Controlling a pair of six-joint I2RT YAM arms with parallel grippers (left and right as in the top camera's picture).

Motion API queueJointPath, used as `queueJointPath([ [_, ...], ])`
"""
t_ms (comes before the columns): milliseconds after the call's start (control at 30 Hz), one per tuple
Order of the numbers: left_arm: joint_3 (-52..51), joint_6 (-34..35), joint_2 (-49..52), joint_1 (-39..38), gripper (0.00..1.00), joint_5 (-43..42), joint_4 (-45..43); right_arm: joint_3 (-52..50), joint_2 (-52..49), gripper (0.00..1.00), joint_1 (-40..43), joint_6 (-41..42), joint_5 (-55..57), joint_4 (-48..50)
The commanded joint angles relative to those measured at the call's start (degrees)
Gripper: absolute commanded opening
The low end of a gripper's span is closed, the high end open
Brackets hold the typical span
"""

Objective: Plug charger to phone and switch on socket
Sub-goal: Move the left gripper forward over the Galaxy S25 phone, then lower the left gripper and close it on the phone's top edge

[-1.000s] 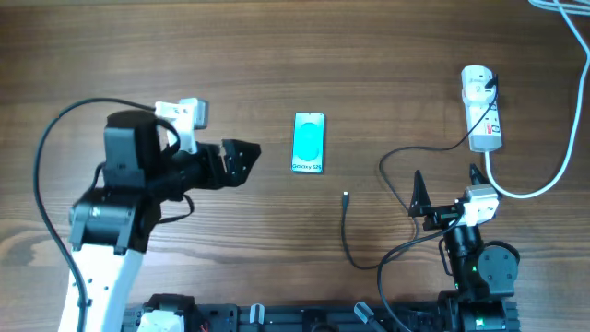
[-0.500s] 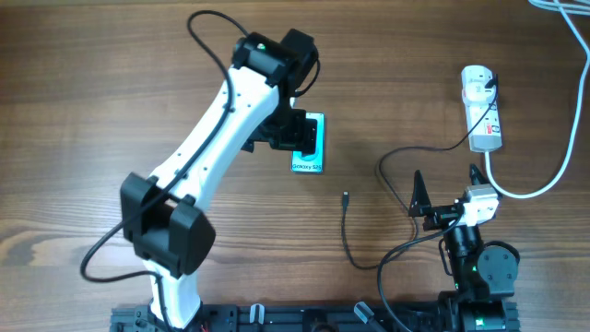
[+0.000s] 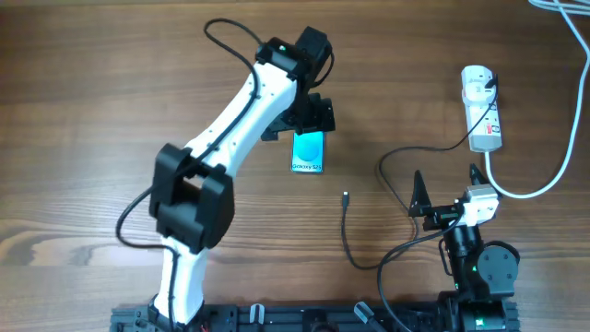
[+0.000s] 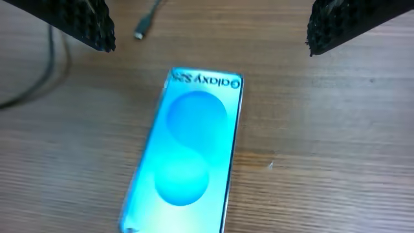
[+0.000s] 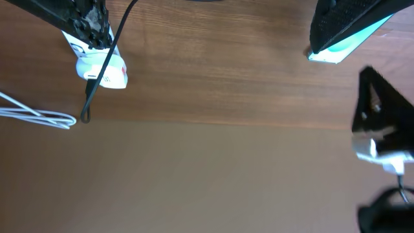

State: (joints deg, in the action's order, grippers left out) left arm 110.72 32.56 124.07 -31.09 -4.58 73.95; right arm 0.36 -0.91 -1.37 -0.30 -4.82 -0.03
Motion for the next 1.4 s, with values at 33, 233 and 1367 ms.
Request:
queueJointPath([
  [33, 1.0, 1.1, 3.8, -0.2, 1.0, -0.7, -2.3, 0.0, 0.3, 1.0, -0.3, 0.3, 0.8, 0.1],
  [233, 1.0, -4.5, 8.3, -0.5, 1.0, -0.9, -6.7, 0.0, 0.3, 1.0, -0.3, 0.3, 0.8, 0.1],
  [1367, 0.8, -6.6, 12.1, -2.5, 1.0, 7.0, -10.5, 0.0, 0.3, 1.0, -0.3, 0.3, 0.8, 0.1],
])
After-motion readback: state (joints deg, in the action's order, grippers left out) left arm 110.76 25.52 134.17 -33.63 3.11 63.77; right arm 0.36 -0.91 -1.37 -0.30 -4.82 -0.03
